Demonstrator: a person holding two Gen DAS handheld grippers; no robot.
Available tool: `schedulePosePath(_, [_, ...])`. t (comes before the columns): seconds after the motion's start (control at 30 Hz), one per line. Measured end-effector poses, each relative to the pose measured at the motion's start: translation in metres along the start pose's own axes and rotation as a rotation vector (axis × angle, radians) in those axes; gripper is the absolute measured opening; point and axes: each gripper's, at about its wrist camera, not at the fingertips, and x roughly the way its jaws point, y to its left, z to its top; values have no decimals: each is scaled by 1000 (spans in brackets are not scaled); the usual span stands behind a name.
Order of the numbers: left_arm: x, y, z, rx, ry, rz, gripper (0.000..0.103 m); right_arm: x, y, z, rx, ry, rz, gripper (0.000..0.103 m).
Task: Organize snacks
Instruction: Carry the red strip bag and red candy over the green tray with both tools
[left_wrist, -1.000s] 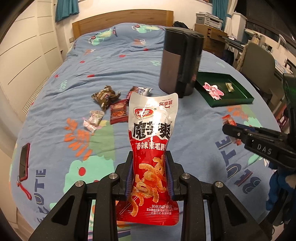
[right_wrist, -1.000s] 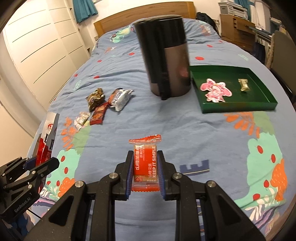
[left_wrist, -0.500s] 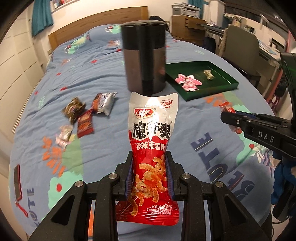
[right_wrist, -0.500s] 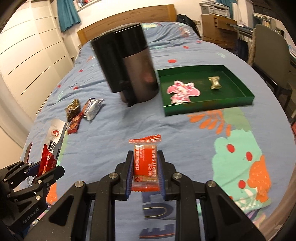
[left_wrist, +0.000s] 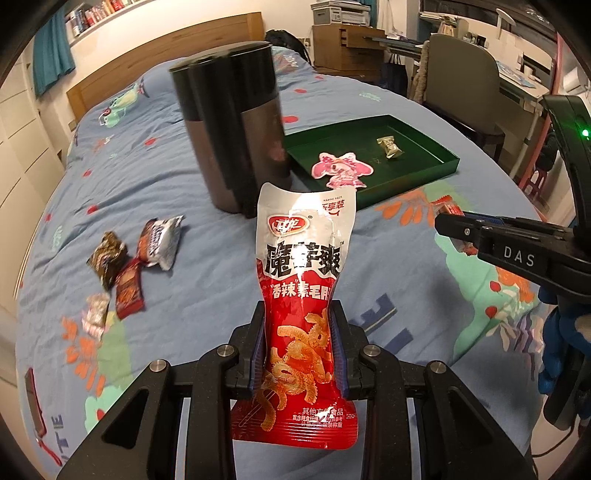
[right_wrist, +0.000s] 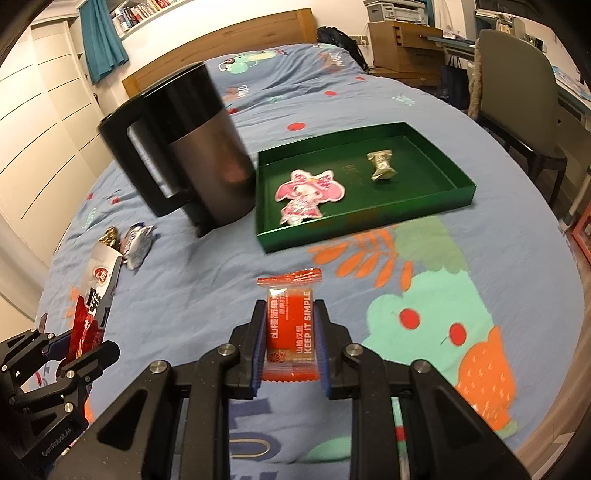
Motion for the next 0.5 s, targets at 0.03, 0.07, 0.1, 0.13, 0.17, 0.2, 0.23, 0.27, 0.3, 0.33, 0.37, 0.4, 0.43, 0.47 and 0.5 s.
schedulePosePath(0.03, [3, -3, 4, 5, 1, -3, 26, 2, -3, 3, 1, -2, -3, 0])
schedulePosePath(0.07, [6, -6, 7, 11, 1, -5, 26, 3, -6, 5, 3, -3, -4, 0])
schedulePosePath(0.1, [8, -8, 10, 14, 1, -6, 26, 5, -9, 8, 7, -5, -6, 0])
schedulePosePath(0.13, [10, -11, 13, 20, 1, -10, 26, 5, -12, 10, 10, -7, -8, 0])
schedulePosePath(0.17, [13, -14, 16, 23, 1, -12, 26, 7, -16, 13, 15, -9, -10, 0])
schedulePosePath(0.2, [15, -16, 18, 25, 2, -14, 26, 8, -19, 15, 18, -11, -12, 0])
schedulePosePath(0.23, [18, -19, 21, 29, 2, -18, 26, 8, -22, 17, 20, -13, -14, 0])
schedulePosePath(0.27, [19, -21, 24, 31, 2, -19, 26, 9, -25, 18, 23, -15, -17, 0])
schedulePosePath(0.3, [22, -25, 27, 38, 3, -24, 26, 10, -29, 20, 26, -17, -21, 0])
schedulePosePath(0.33, [24, -28, 30, 43, 4, -27, 26, 11, -32, 22, 29, -18, -23, 0])
schedulePosePath(0.37, [26, -30, 32, 46, 4, -28, 26, 12, -37, 24, 34, -20, -27, 0])
schedulePosePath(0.4, [28, -33, 35, 53, 4, -31, 26, 13, -40, 26, 38, -21, -30, 0])
schedulePosePath(0.43, [30, -35, 38, 58, 3, -33, 26, 14, -44, 28, 42, -23, -34, 0])
schedulePosePath(0.47, [32, -37, 41, 62, 2, -34, 26, 16, -46, 29, 45, -23, -36, 0])
schedulePosePath(0.5, [33, -39, 43, 65, 2, -35, 26, 17, -50, 31, 51, -24, -39, 0])
